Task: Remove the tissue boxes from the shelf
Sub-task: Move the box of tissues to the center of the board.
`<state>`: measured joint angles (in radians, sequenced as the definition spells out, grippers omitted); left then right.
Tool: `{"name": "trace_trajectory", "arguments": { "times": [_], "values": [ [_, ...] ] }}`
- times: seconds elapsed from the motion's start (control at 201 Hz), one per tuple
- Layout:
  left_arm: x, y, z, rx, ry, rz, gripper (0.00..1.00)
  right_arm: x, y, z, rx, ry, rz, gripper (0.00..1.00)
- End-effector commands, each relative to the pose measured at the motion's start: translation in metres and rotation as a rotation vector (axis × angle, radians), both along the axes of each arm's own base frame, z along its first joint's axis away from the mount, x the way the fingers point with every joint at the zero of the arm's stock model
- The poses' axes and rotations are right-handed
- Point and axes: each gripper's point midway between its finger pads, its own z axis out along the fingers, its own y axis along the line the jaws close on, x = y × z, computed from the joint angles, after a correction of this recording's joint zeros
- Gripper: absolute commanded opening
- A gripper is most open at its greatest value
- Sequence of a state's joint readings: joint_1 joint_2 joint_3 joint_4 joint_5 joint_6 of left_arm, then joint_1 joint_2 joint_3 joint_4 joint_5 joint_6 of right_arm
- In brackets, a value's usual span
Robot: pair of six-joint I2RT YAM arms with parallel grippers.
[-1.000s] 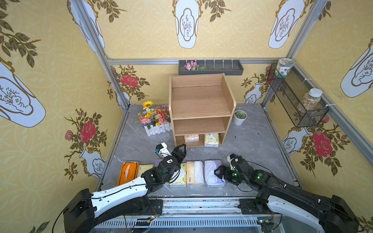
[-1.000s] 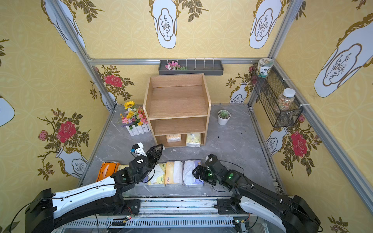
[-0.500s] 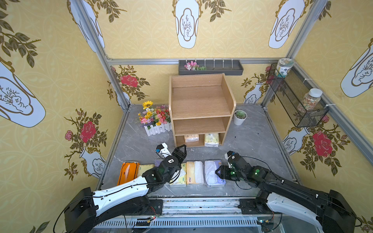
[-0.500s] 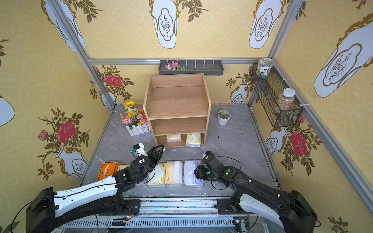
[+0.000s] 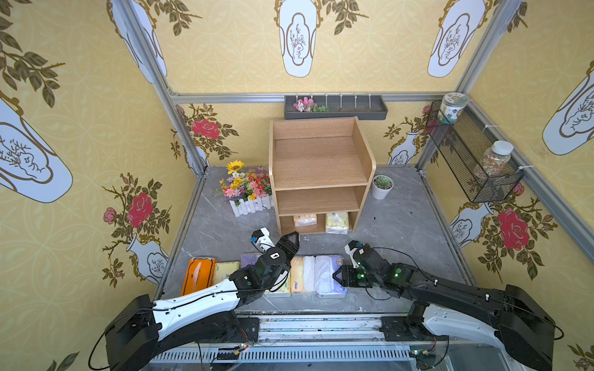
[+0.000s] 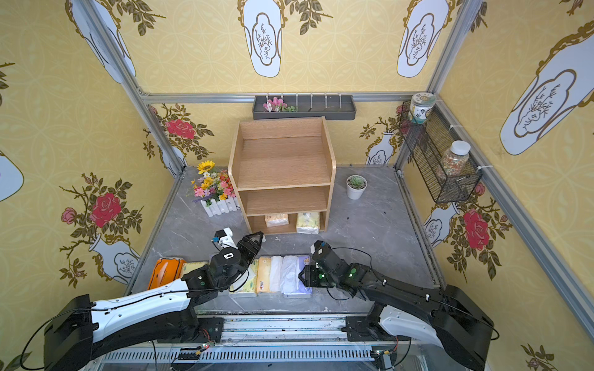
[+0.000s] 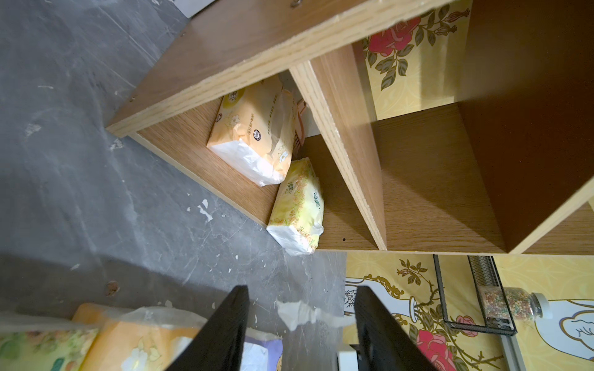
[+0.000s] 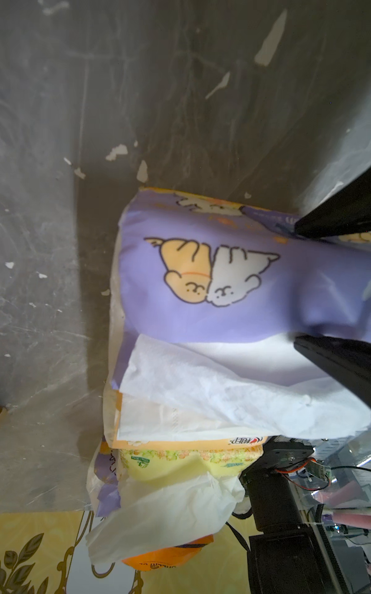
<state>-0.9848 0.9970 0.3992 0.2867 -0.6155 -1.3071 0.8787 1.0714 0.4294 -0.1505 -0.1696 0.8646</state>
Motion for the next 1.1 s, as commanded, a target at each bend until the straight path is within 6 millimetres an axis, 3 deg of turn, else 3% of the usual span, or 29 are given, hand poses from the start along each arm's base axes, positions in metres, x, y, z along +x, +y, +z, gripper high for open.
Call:
{"name": "trace_trajectory", "arguments": {
  "times": [0.0, 0.05, 0.124, 0.309, 0.503, 0.722, 1.09],
  "values": [
    [0.001, -0.009, 0.004, -0.004, -0.016, -0.038, 0.59, 0.009, 0.005, 0.012, 0.033, -0.032, -0.032, 0.58],
    [0.001, -0.014, 0.002, 0.003, -0.016, -0.055, 0.59, 0.012, -0.006, 0.012, -0.009, -0.039, -0.073, 0.68],
    [0.002, -0.021, 0.001, 0.011, -0.023, -0.082, 0.59, 0.017, -0.022, 0.018, -0.044, -0.064, -0.121, 0.72],
    [0.01, -0.054, 0.001, 0.014, -0.079, -0.203, 0.57, 0.027, -0.071, 0.044, -0.098, -0.14, -0.271, 0.74],
    [0.027, -0.088, -0.003, 0.059, -0.13, -0.279, 0.47, 0.03, -0.11, 0.094, -0.099, -0.27, -0.384, 0.74],
    [0.048, -0.11, -0.014, 0.13, -0.204, -0.277, 0.43, 0.027, -0.122, 0.128, -0.084, -0.338, -0.404, 0.74],
    [0.074, -0.124, -0.046, 0.273, -0.151, -0.23, 0.44, 0.023, -0.125, 0.136, -0.056, -0.347, -0.414, 0.73]
  ]
}}
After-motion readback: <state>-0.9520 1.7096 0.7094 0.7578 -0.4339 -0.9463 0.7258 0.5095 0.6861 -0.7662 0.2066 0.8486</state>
